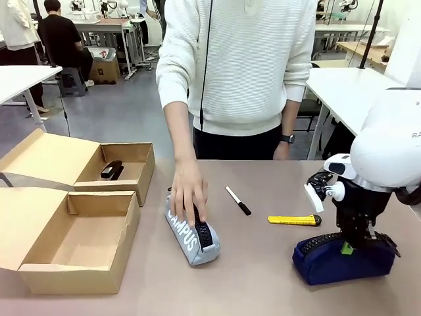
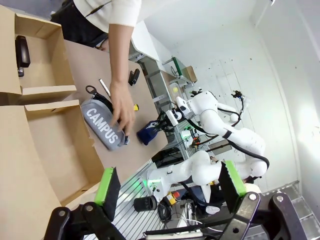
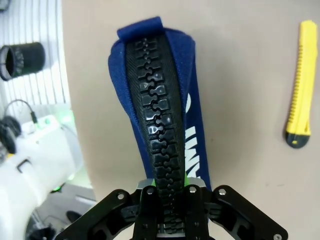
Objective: Place items inside the box.
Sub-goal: Pick up a Pencil pouch or Stapler and place it inside the Mailer Box closest to the robot.
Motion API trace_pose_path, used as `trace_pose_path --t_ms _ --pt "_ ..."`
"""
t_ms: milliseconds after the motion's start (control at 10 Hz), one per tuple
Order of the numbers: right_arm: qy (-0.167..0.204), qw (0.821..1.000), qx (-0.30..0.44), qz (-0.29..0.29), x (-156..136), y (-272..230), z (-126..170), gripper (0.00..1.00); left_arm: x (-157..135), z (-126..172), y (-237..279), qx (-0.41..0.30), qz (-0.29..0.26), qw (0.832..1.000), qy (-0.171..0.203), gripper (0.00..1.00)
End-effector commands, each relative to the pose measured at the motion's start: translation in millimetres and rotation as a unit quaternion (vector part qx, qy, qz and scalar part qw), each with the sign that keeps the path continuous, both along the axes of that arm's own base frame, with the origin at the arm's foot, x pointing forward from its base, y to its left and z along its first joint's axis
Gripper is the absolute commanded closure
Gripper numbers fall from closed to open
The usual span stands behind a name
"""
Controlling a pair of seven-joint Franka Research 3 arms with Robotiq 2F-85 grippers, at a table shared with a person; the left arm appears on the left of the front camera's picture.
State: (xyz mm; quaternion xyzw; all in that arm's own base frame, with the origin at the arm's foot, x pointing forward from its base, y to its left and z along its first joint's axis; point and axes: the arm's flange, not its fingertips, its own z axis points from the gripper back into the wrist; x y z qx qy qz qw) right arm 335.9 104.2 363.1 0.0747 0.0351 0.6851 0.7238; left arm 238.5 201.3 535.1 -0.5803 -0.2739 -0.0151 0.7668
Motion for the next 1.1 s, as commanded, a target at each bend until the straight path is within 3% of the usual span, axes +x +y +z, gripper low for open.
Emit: trace_pose_path --t_ms 0,200,300,500,600,800,900,1000 --pt "0.002 0.997 0.009 -0.071 -46 -4 45 1.0 -2 1 1 0.002 -0.006 1.0 -0.013 0.0" --pt "-0.002 0.964 0.124 -0.235 -80 -16 117 1.0 -2 1 1 0.002 -0.006 1.0 -0.013 0.0" --pt "-0.057 0.926 0.161 -0.336 -92 -8 135 1.0 -2 1 1 0.002 -0.006 1.0 -0.013 0.0" --pt "-0.105 0.858 0.217 -0.454 -111 3 151 1.0 -2 1 1 0.002 -0.006 1.0 -0.013 0.0" --pt "0.002 0.95 0.157 -0.271 -90 -13 150 1.0 -2 1 1 0.002 -0.006 1.0 -0.013 0.0" --pt "0.002 0.95 0.157 -0.271 -90 -13 150 1.0 -2 1 1 0.002 -0.006 1.0 -0.013 0.0" --pt "-0.014 0.929 0.181 -0.321 -101 -10 168 0.92 -2 1 1 0.002 -0.006 1.0 -0.013 0.0" --pt "0.002 0.932 0.191 -0.308 -97 -4 159 0.92 -2 1 1 0.002 -0.006 1.0 -0.013 0.0"
